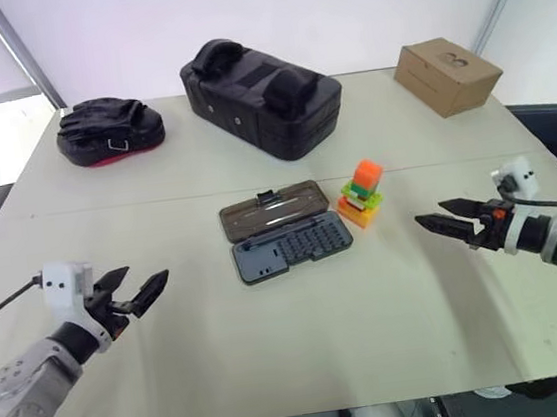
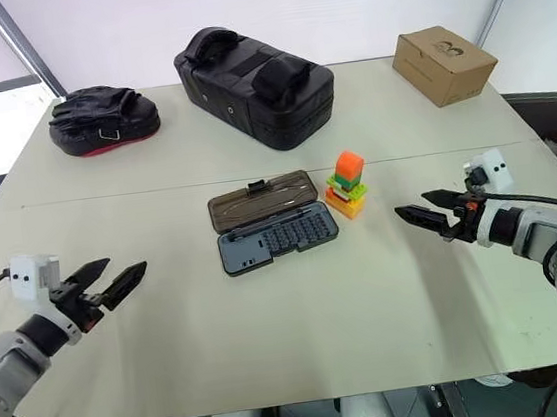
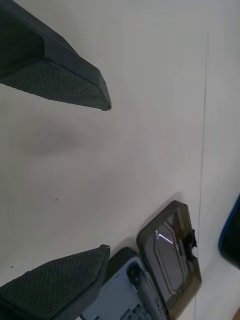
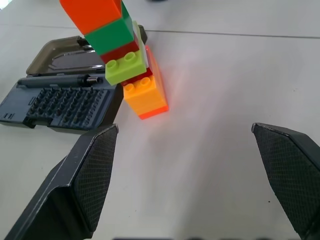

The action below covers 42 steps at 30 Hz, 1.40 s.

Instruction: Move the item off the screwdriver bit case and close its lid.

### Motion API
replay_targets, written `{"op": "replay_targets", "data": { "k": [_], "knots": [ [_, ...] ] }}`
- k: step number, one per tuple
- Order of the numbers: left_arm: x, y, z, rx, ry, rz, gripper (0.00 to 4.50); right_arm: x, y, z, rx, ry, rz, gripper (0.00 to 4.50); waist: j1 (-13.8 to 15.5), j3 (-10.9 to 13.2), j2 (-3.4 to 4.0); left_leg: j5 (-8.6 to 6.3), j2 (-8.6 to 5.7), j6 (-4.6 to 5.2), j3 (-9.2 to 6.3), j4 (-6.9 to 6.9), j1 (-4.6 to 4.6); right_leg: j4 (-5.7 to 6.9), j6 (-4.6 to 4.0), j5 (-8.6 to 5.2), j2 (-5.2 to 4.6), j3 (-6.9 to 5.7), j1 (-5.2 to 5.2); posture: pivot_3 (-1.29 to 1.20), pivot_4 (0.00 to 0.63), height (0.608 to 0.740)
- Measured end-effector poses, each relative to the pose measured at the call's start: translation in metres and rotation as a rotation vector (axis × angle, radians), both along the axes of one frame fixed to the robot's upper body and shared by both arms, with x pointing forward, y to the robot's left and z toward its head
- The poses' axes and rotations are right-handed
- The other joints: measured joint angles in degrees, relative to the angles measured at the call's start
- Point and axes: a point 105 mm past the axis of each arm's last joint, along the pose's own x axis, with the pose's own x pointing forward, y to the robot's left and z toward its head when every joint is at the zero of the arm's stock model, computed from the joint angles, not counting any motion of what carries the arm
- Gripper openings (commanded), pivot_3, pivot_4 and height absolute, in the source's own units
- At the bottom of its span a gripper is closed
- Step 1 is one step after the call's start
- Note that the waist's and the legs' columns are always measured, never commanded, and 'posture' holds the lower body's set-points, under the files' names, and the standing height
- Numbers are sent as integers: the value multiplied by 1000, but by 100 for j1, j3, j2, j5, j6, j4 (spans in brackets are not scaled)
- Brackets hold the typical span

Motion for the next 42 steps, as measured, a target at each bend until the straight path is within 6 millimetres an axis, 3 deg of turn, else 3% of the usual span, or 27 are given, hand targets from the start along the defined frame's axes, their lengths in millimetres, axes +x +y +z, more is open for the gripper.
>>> {"op": "replay_targets", "data": {
  "k": [24,32,38,42],
  "knots": [
    [1,10,9,20,-47,19,4500,5,2,-2,-14,-1,-50,4464,2,0,1,0,0,0,0,0,-1,0,-5,-3,1,0,-1,0,150,740],
    [14,13,18,31,-77,-8,4500,4,2,-5,-15,4,-55,4464,6,1,0,-1,-1,1,0,0,-2,-1,-5,-4,1,-1,-1,0,150,740],
    [21,3,14,51,-60,-79,4500,-1,-2,-14,-19,24,-71,4464,9,1,0,-1,-1,1,1,-1,-2,0,-4,-5,1,-1,-2,0,150,740],
    [32,-27,38,72,-123,-274,4500,1,2,-15,-46,8,-60,4464,22,1,0,-1,-4,1,1,0,-2,-1,-4,-5,2,-1,-1,0,150,740]
  ]
}}
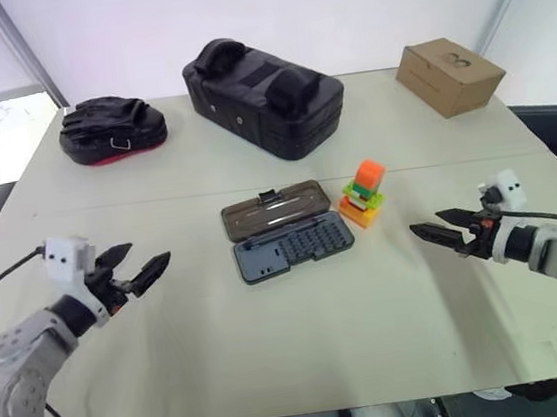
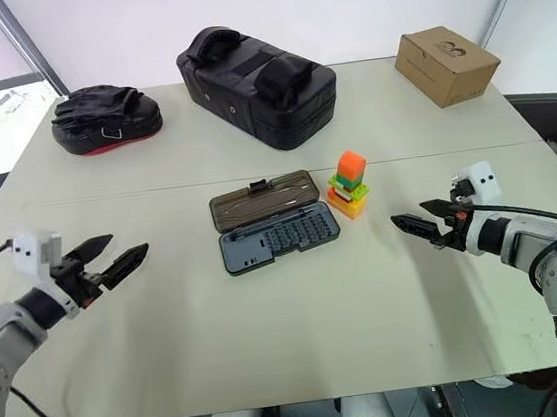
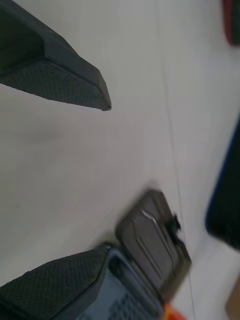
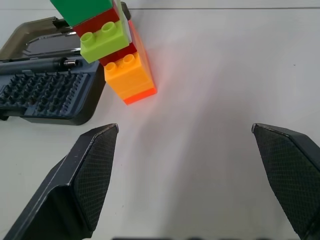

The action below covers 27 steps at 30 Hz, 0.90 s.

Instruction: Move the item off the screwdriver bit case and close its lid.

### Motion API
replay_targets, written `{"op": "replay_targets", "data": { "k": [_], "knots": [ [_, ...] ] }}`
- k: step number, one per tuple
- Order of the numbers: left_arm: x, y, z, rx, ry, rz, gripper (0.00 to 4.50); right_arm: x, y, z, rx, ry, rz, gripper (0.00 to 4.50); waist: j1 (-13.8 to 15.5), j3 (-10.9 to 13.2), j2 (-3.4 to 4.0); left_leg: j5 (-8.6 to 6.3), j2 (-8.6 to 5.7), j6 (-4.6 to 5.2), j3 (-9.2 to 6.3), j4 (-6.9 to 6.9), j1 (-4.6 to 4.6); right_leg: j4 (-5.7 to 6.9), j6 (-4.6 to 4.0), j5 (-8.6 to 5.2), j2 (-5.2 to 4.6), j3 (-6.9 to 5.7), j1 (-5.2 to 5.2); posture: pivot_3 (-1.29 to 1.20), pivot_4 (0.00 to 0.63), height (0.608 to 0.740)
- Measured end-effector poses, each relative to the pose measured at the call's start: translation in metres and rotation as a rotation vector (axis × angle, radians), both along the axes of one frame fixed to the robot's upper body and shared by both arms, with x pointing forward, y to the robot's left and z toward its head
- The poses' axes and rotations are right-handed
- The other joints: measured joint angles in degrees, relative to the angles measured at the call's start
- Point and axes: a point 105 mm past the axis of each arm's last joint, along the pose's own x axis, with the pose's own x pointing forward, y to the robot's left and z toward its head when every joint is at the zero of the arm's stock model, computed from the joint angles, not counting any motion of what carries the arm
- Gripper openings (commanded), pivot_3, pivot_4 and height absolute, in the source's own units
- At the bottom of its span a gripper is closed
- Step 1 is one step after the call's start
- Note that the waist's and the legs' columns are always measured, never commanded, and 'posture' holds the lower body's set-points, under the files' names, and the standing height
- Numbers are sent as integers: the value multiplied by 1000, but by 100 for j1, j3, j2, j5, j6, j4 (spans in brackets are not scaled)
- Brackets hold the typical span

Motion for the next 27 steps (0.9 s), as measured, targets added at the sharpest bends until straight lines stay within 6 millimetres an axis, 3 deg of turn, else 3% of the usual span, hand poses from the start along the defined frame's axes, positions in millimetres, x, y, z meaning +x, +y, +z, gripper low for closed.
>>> {"op": "replay_targets", "data": {
  "k": [4,8,16,20,27],
  "knots": [
    [-8,-58,30,29,-14,-390,4500,3,10,-6,-43,-8,38,4464,-21,1,0,0,-4,1,1,-1,-3,2,4,1,0,1,-2,0,150,740],
    [-15,-78,28,68,27,-555,4500,8,21,-4,-32,-38,63,4464,-137,8,11,0,-7,1,3,-7,-2,4,5,1,7,1,-8,0,150,740],
    [-4,-81,12,89,45,-546,4500,23,60,-19,3,-76,126,4464,-150,14,14,0,-4,1,1,-8,-1,12,8,1,11,2,-12,0,150,740],
    [-4,-81,4,81,54,-519,4500,34,75,-17,27,-112,133,4464,-143,15,15,0,-2,1,0,-7,-6,10,26,9,2,3,-15,0,150,740],
    [-8,-82,-3,79,65,-490,4500,51,78,-29,24,-124,91,4464,-145,18,16,0,-3,0,-1,-7,-8,11,27,10,2,3,-17,0,150,740]
  ]
}}
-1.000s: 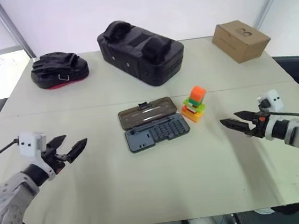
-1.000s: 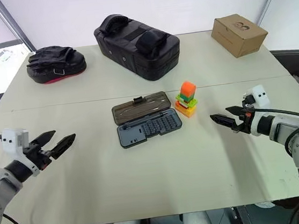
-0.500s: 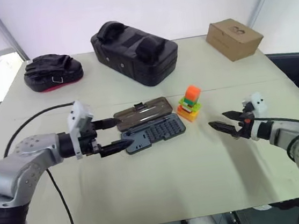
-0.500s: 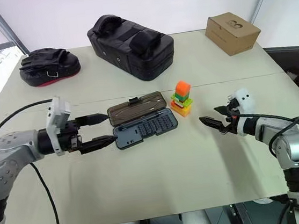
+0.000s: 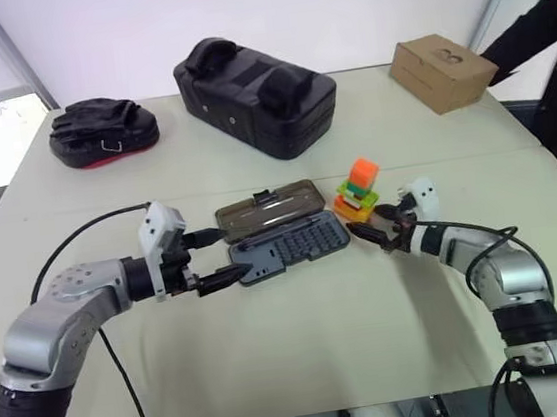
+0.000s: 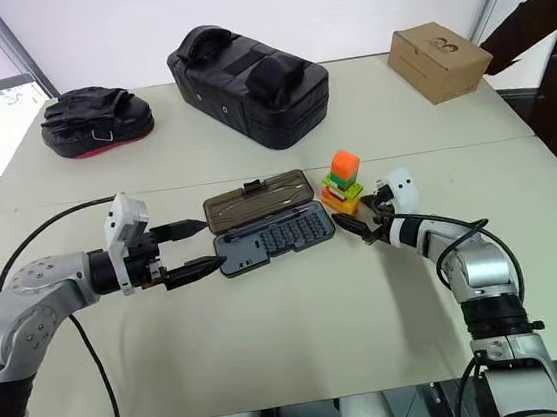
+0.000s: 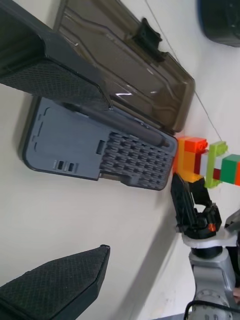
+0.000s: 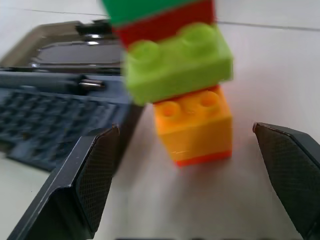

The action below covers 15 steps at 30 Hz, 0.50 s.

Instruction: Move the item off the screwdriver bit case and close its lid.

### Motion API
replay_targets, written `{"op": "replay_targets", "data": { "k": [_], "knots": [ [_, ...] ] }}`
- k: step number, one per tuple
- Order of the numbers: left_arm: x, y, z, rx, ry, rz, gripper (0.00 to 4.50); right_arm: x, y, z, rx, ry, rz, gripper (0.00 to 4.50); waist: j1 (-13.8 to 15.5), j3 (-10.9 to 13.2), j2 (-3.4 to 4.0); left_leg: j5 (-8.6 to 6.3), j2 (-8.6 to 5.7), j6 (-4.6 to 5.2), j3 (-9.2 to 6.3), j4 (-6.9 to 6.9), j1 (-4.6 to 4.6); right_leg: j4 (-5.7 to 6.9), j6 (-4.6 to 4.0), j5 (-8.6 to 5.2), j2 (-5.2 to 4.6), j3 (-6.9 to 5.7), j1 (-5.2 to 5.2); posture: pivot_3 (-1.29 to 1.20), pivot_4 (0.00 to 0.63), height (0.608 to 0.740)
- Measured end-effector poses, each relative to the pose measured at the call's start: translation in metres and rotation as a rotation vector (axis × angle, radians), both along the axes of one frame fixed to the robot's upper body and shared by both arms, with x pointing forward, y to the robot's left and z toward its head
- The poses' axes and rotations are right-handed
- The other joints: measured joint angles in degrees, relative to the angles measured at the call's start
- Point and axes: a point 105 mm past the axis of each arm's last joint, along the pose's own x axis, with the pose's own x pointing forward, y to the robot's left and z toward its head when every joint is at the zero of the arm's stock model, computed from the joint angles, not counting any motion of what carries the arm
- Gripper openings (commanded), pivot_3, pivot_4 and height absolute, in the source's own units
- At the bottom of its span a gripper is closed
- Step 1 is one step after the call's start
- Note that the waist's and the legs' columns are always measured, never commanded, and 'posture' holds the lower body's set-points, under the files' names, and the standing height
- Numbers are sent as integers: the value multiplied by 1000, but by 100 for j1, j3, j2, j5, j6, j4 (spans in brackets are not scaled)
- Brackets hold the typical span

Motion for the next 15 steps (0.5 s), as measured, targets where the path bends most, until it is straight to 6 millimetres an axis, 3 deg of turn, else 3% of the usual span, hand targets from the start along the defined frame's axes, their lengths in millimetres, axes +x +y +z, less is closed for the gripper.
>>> {"op": "replay_targets", "data": {
  "k": [4,7,10,12,15],
  "knots": [
    [-2,-1,1,4,-11,1,4500,5,2,-1,2,-19,-5,4464,-4,0,0,0,-1,0,0,0,3,2,0,0,1,0,0,0,150,740],
    [-1,0,0,4,-12,20,4500,11,3,-3,5,-37,-15,3627,-26,0,0,0,-1,0,2,0,6,5,1,1,2,1,1,0,150,740],
    [-2,1,-1,2,-10,27,4500,14,0,-5,-4,-45,-33,2063,-21,0,0,0,-1,0,1,0,7,5,0,0,3,1,2,0,150,740],
    [-1,1,-1,0,-11,30,4500,15,0,-5,-6,-53,-37,1249,-23,0,0,0,-1,0,2,0,7,5,0,1,3,1,2,0,150,740],
    [-1,0,-1,-3,-13,35,4500,15,1,-6,-10,-58,-36,1264,-29,0,0,0,0,0,2,0,8,6,1,1,3,1,2,0,150,740]
  ]
}}
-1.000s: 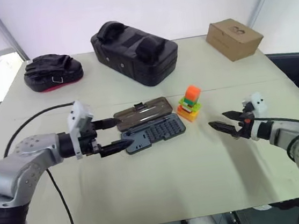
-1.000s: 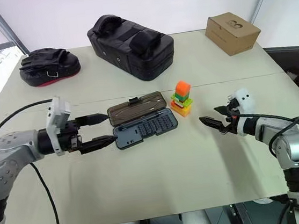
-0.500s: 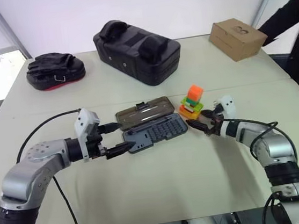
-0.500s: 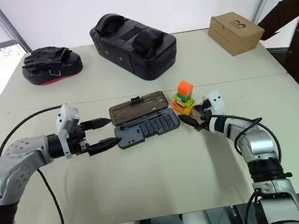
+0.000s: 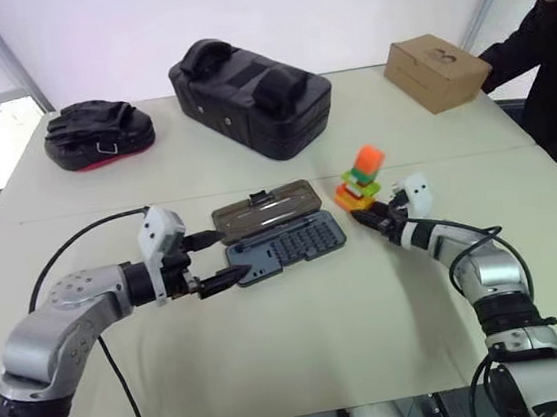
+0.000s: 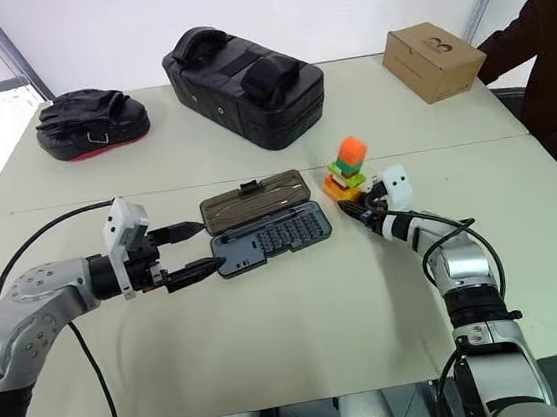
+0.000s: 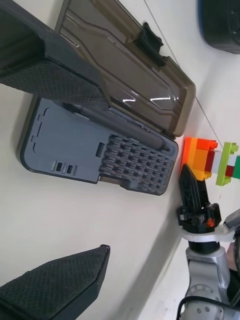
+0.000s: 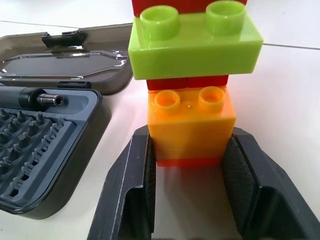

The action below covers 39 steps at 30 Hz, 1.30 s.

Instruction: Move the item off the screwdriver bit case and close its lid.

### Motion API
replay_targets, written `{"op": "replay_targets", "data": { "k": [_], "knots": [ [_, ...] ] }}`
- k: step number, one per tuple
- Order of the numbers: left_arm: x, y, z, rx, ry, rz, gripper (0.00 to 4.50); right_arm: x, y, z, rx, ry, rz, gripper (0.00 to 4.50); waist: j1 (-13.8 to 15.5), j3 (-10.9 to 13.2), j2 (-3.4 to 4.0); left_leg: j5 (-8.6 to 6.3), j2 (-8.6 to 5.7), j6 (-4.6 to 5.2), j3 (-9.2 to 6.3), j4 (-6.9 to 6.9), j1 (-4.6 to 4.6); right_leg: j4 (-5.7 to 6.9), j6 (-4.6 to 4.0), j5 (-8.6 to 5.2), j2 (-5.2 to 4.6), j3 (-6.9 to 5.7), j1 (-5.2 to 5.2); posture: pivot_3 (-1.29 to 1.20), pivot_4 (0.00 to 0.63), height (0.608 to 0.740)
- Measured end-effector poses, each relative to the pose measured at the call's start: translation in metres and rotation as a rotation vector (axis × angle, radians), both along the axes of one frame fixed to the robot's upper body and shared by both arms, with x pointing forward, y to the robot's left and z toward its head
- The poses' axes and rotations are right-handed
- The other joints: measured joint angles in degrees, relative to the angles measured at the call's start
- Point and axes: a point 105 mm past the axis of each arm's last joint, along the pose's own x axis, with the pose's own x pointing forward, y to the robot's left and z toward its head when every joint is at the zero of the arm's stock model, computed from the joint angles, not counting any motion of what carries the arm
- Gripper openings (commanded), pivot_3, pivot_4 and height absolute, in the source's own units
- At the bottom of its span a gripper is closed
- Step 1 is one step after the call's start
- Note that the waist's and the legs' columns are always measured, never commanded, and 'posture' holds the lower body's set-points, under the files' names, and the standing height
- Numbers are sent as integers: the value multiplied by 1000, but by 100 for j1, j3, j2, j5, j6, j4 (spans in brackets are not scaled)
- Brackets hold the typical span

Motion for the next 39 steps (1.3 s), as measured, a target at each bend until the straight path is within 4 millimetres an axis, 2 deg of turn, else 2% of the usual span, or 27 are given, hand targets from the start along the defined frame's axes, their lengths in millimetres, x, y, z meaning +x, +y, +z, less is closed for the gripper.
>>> {"op": "replay_targets", "data": {
  "k": [8,11,15,16,19,22,27,31,35,39],
  "knots": [
    [1,1,-3,4,-6,14,4500,2,-3,1,-35,-22,-28,1264,8,0,1,0,0,0,0,0,0,1,0,0,-1,1,0,0,150,740],
    [1,0,-1,1,-21,14,4500,7,-13,4,-70,-45,-88,1264,19,4,7,0,-1,-1,1,1,-2,1,0,0,-5,2,0,0,150,740],
    [5,-4,5,-15,-60,6,4500,18,-62,33,-164,-153,-267,1264,57,10,17,0,-8,-1,-1,3,-10,-3,0,0,-9,2,-1,0,150,740],
    [8,-8,10,-36,-86,5,4500,19,-79,43,-193,-185,-326,1264,65,10,17,1,-13,-1,-1,3,-12,-5,0,0,-9,1,-1,0,150,740],
    [13,-18,19,-69,-145,-6,4500,19,-111,60,-238,-245,-454,1264,29,9,14,0,-15,-1,2,2,-11,-7,0,0,-6,2,-1,0,150,740],
    [13,-32,18,-90,-143,-46,4500,12,-149,51,-300,-202,-573,1264,17,10,16,1,-13,-1,8,1,-8,-6,0,0,-3,4,-1,0,150,740],
    [13,-46,13,-112,-125,-82,4500,1,-181,34,-389,-138,-665,1264,-5,10,17,0,-11,0,22,1,1,-1,1,1,-1,20,-1,0,150,740],
    [12,-48,10,-110,-117,-83,4500,-5,-200,22,-438,-102,-732,1264,-11,10,17,0,-11,1,32,1,5,-1,2,1,1,31,-1,0,150,740],
    [12,-48,7,-106,-110,-83,4500,-4,-208,21,-449,-101,-793,1264,-11,10,17,0,-11,1,41,1,8,-1,2,1,3,44,-1,0,150,740],
    [12,-48,7,-102,-111,-75,4500,0,-211,23,-426,-98,-826,3221,-7,10,17,0,-11,2,42,1,8,-2,2,1,3,48,-1,0,150,740]
  ]
}}
